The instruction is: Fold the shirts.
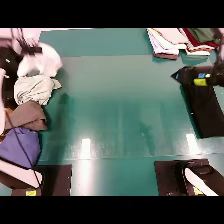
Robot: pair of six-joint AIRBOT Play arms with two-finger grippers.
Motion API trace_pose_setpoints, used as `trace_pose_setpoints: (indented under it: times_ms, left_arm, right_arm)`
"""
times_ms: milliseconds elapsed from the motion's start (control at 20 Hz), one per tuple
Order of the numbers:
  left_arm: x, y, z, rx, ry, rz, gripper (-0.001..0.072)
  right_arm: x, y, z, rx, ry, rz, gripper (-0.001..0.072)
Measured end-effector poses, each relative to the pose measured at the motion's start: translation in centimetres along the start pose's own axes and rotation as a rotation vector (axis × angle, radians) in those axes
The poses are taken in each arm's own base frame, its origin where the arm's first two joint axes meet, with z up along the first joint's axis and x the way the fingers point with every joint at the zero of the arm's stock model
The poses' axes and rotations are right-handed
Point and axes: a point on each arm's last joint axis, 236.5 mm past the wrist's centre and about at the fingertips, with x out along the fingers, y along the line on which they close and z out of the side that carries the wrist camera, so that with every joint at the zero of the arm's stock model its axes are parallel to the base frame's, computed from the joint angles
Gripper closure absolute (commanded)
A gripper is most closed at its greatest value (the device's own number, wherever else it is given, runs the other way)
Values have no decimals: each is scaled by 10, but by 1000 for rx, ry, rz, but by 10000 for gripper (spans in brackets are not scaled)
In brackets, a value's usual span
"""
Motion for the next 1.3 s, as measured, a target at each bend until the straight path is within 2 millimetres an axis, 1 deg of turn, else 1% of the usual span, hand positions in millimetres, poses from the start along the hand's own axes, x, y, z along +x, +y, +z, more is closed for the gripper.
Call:
trace_pose_setpoints:
  times_ms: [50,100,150,200,250,300,350,400,500,550,600,650,700,750,800,850,900,950,1050,1100,1150,1200,1250,1300]
  left_arm:
    - [-37,-4,36,16,-83,-9,683]
    - [-78,-10,68,33,-160,-25,683]
    - [-120,-19,92,48,-225,-46,683]
    - [-157,-28,110,61,-280,-71,683]
    - [-192,-41,121,78,-319,-105,683]
    - [-218,-55,125,97,-333,-140,683]
    - [-237,-69,122,117,-328,-178,683]
    - [-252,-89,115,143,-310,-227,683]
    - [-269,-138,91,197,-244,-347,682]
    - [-273,-168,73,227,-201,-422,679]
    - [-276,-197,55,255,-157,-491,544]
    - [-277,-226,36,278,-120,-560,189]
    - [-278,-255,17,298,-83,-626,108]
    - [-277,-278,0,308,-53,-678,108]
    - [-274,-296,-15,312,-22,-718,108]
    - [-267,-303,-24,310,-1,-727,108]
    - [-256,-302,-30,296,21,-715,108]
    - [-243,-295,-37,266,58,-700,108]
    - [-208,-268,-55,179,154,-636,108]
    - [-191,-256,-70,130,216,-613,107]
    - [-176,-247,-92,79,290,-604,107]
    - [-166,-246,-116,22,362,-618,107]
    - [-158,-249,-143,-34,438,-637,107]
    - [-155,-256,-167,-88,497,-664,107]
  right_arm:
    - [-12,7,16,-17,-47,6,694]
    - [-23,13,32,-34,-90,12,694]
    - [-34,20,47,-51,-132,18,694]
    - [-44,26,61,-65,-168,22,694]
    - [-53,32,74,-79,-203,27,694]
    - [-62,36,86,-91,-233,29,694]
    - [-70,41,97,-104,-260,31,694]
    - [-76,45,106,-117,-281,33,694]
    - [-87,51,120,-137,-306,37,694]
    - [-91,54,125,-146,-311,40,694]
    - [-94,57,130,-154,-313,41,694]
    - [-97,59,132,-162,-313,43,694]
    - [-100,61,135,-168,-310,45,694]
    - [-101,63,135,-174,-304,46,694]
    - [-103,64,136,-179,-299,46,694]
    - [-104,65,136,-183,-294,47,694]
    - [-106,66,135,-186,-290,47,694]
    - [-107,66,135,-189,-286,48,694]
    - [-108,67,133,-192,-280,48,694]
    - [-108,67,132,-193,-273,48,694]
    - [-108,67,131,-194,-269,48,694]
    - [-108,67,131,-194,-267,48,694]
    - [-107,67,130,-194,-262,47,694]
    - [-106,66,130,-193,-258,47,694]
